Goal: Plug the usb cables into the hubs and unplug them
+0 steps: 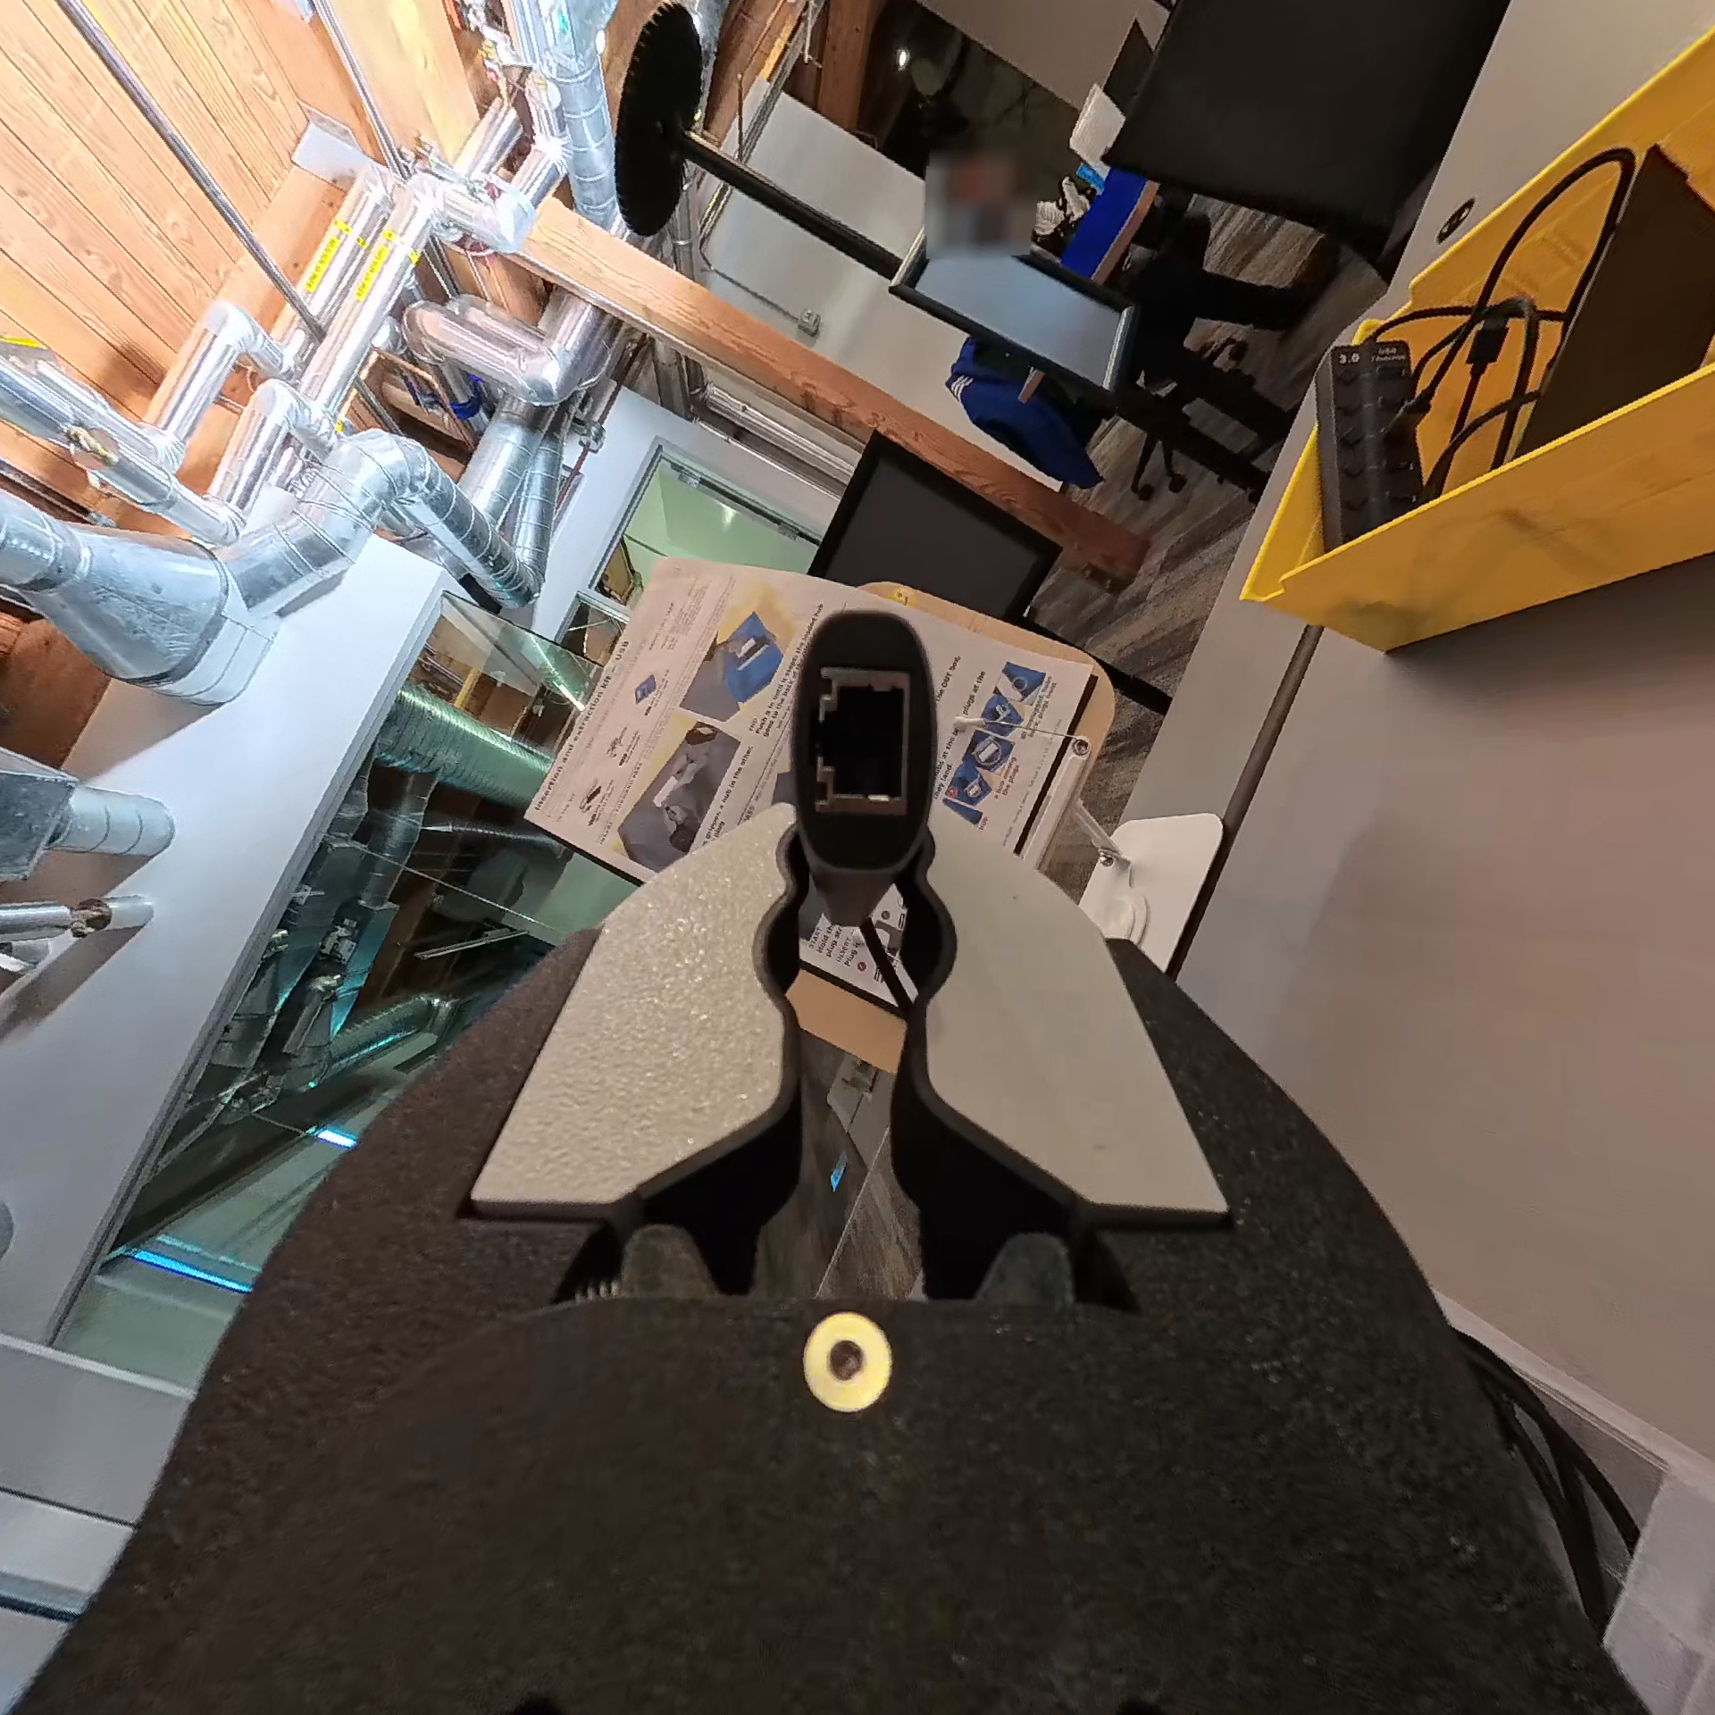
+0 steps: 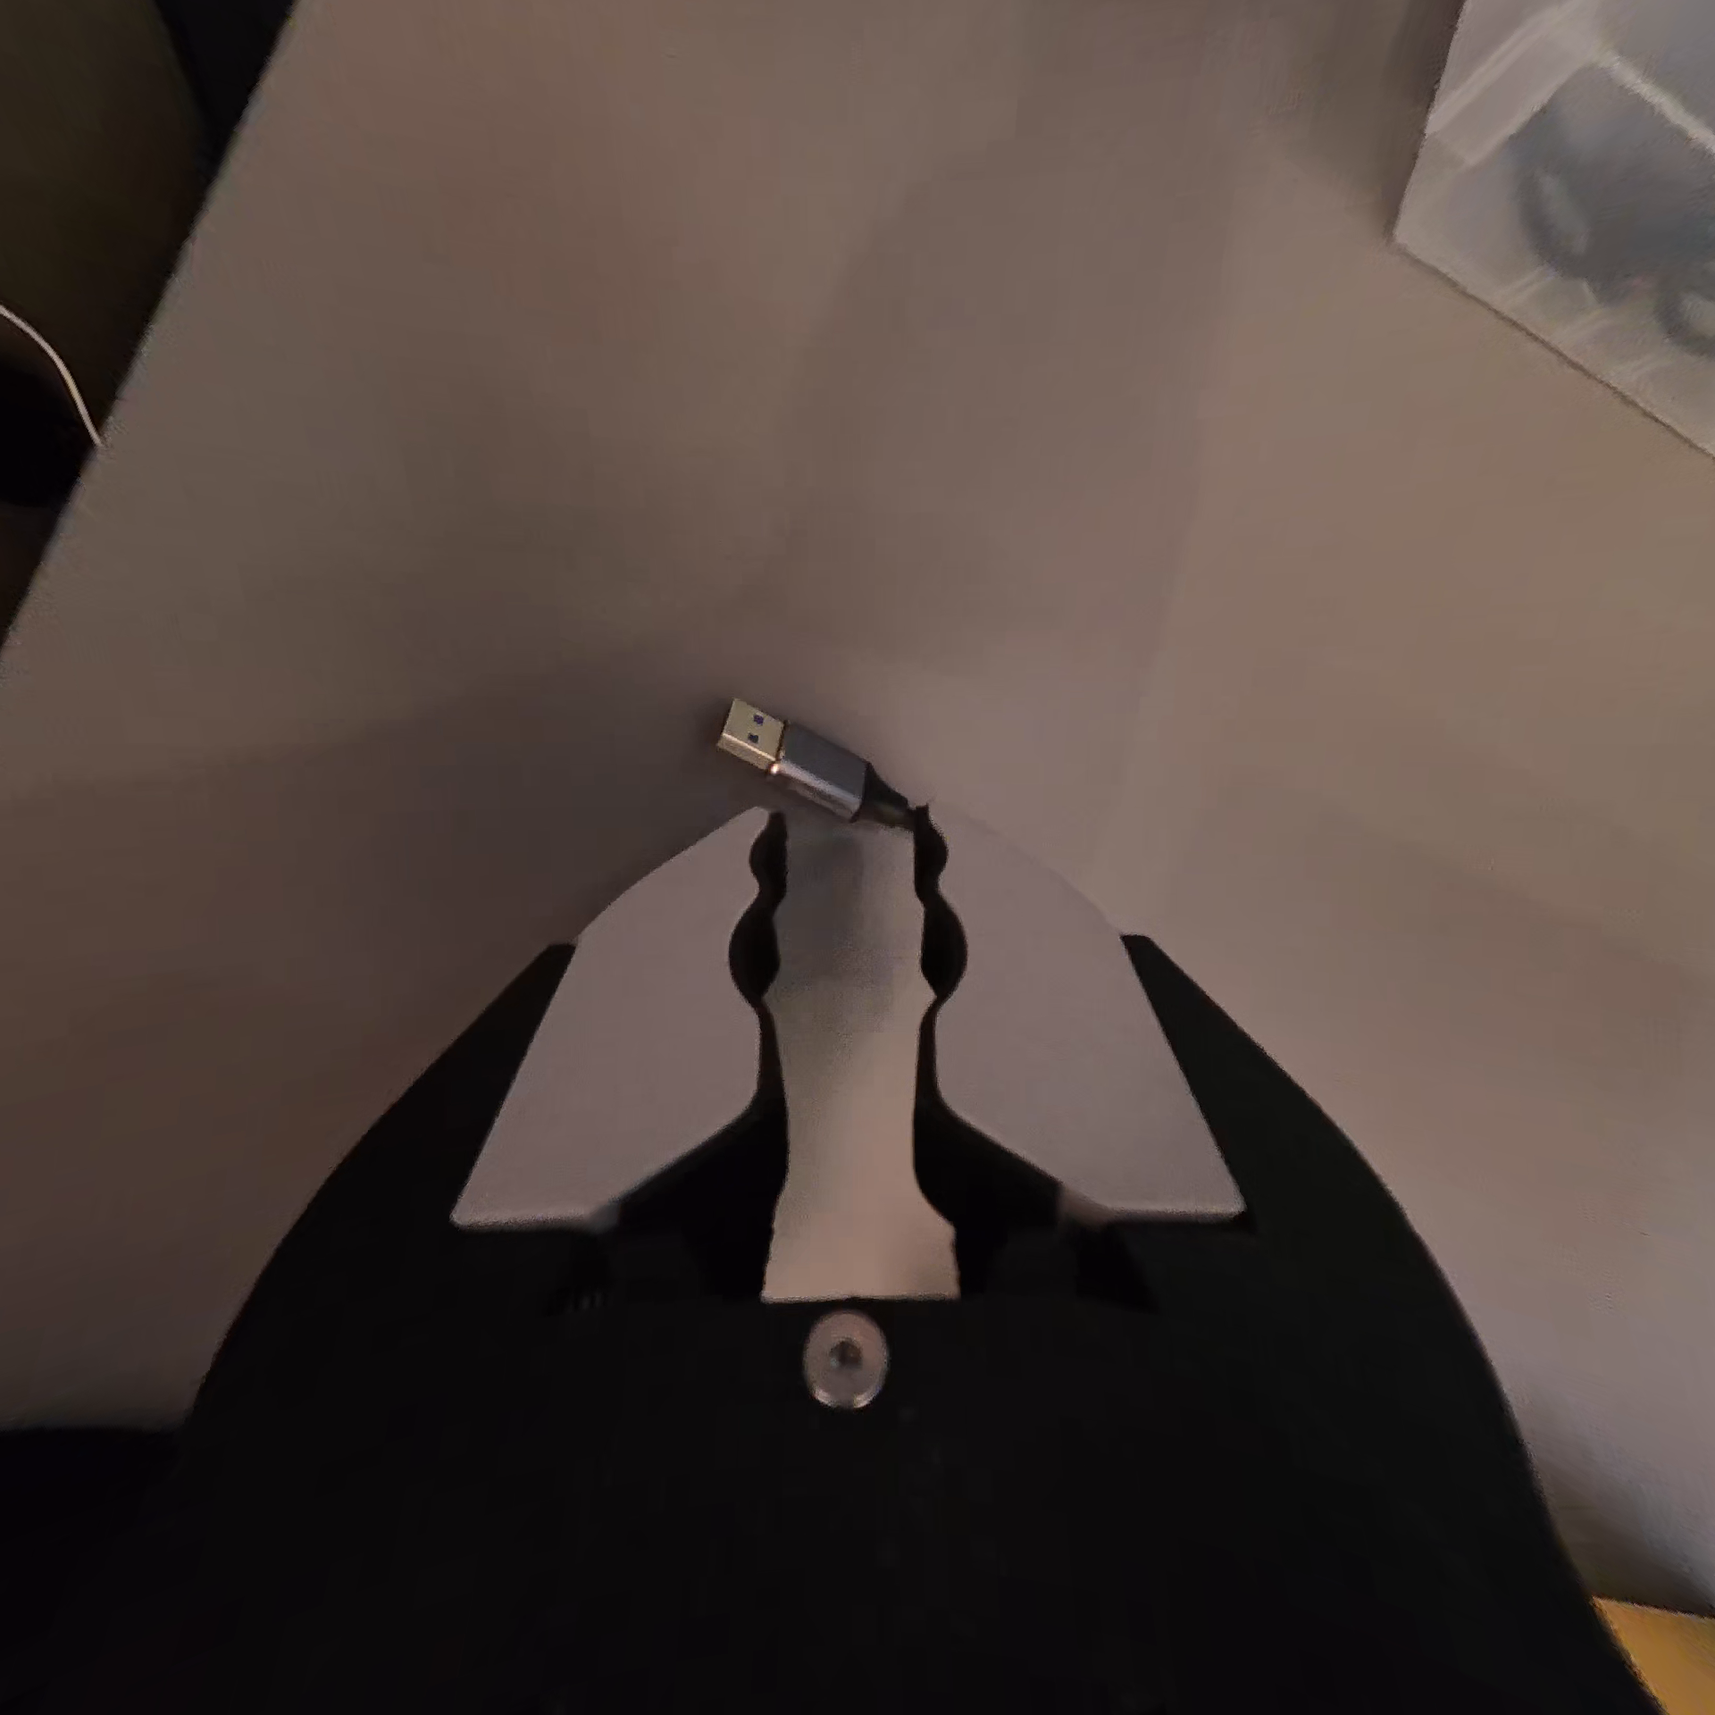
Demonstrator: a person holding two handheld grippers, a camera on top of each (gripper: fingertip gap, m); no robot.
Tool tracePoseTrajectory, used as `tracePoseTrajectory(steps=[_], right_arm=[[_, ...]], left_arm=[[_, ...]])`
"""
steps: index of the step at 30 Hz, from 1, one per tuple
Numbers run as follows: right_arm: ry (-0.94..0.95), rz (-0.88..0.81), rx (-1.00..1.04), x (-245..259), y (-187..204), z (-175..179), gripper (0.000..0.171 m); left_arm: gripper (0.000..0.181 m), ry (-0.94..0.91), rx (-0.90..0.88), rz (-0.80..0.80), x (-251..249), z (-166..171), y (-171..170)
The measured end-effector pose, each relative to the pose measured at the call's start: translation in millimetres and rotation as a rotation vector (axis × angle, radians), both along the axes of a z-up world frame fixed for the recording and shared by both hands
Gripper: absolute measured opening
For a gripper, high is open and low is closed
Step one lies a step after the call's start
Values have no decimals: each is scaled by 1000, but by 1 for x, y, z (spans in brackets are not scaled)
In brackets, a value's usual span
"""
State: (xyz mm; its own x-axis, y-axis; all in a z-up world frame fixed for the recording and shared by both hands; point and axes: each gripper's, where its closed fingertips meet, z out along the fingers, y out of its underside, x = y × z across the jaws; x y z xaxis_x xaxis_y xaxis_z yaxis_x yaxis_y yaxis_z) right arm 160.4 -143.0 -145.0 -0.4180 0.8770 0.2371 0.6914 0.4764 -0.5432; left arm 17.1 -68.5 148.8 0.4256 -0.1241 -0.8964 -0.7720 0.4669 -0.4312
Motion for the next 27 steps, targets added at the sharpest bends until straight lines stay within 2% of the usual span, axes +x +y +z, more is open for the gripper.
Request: tracePoseTrajectory(steps=[3, 7, 15, 18, 21, 23, 27], right_arm=[[-7, 29, 27, -7, -1, -11, 34], [20, 55, 5, -23, 3, -13, 23], [29, 124, -8, -71, 13, -13, 18], [16, 130, -92, -87, 15, -15, 14], [1, 52, -224, -100, 21, -11, 9], [115, 49, -334, -108, 15, 18, 8], [354, 55, -505, -110, 16, 110, 8]], left_arm=[[17, 2, 0, -1, 1, 0, -2], [17, 10, -3, 2, 2, -1, -2], [17, 35, -18, 4, 9, -6, 3], [17, 45, -27, 11, 10, -9, 5], [17, 47, -27, 24, 7, -10, 7], [17, 43, -23, 34, 3, -9, 7], [17, 21, -1, 54, -7, -3, 6]])
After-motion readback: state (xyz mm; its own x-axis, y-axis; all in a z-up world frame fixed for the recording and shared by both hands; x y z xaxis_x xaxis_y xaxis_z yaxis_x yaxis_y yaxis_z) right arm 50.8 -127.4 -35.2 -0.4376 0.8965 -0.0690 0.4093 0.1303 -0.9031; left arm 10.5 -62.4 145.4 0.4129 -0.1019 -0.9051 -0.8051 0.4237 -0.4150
